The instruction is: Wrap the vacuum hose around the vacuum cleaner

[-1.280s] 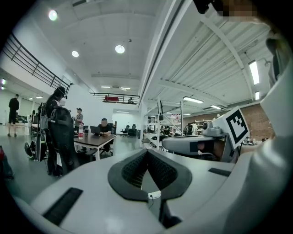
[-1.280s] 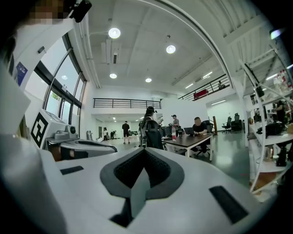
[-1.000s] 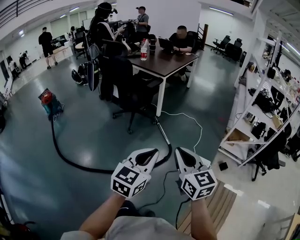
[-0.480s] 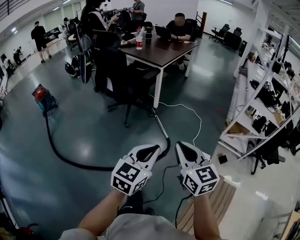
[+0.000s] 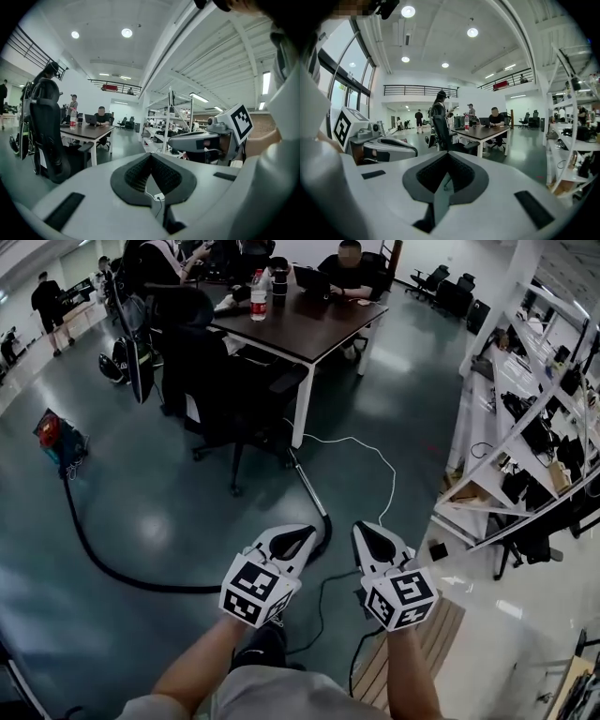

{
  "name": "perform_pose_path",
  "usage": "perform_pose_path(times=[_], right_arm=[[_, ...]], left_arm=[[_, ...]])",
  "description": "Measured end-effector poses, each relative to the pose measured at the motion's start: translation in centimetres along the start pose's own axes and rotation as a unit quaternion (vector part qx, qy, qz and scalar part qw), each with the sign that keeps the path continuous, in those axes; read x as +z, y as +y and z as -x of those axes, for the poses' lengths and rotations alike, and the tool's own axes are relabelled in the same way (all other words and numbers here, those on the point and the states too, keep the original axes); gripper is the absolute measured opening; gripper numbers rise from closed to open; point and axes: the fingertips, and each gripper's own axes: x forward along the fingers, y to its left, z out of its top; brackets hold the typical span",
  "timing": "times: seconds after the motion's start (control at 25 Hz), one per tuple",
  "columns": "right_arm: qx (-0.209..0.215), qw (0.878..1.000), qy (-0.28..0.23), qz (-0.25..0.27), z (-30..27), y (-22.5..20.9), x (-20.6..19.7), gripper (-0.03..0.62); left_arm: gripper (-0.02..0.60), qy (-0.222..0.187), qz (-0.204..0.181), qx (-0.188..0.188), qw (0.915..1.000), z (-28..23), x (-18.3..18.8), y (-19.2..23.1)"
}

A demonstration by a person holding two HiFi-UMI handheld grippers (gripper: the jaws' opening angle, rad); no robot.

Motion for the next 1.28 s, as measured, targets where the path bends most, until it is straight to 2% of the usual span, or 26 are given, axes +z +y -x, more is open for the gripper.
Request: perform_pose_path(times=[0.36, 0.64, 0.96, 1.12, 1.28], right_arm=[[-0.036, 0.998, 0.046, -0.007, -10.0, -4.7, 0.0, 0.003], [-0.045, 0.996, 0.081, -0.019, -13.5, -9.8, -2.4, 0.002], [0.010, 0.992, 0.122, -0.020, -18.4, -18.3, -7.7, 0.002], [0.044, 0.988, 0.142, -0.027, -21.7, -23.4, -11.6, 0.002], [0.076, 0.980, 0.181, -0.023, -25.0, -26.7, -16.9, 0.003]], left_arm=[[0.006, 0.035, 0.023, -0.034, 0.9985, -6.6, -0.7, 8.4], [0.005, 0.071, 0.039, -0.042, 0.9958, -11.7, -3.2, 10.6], [0.006, 0.104, 0.053, 0.004, 0.9932, -20.2, -7.0, 12.2], [0.005, 0.125, 0.061, 0.034, 0.9897, -25.0, -10.6, 13.5], [0.006, 0.146, 0.070, 0.058, 0.9851, -29.1, -14.9, 15.1]])
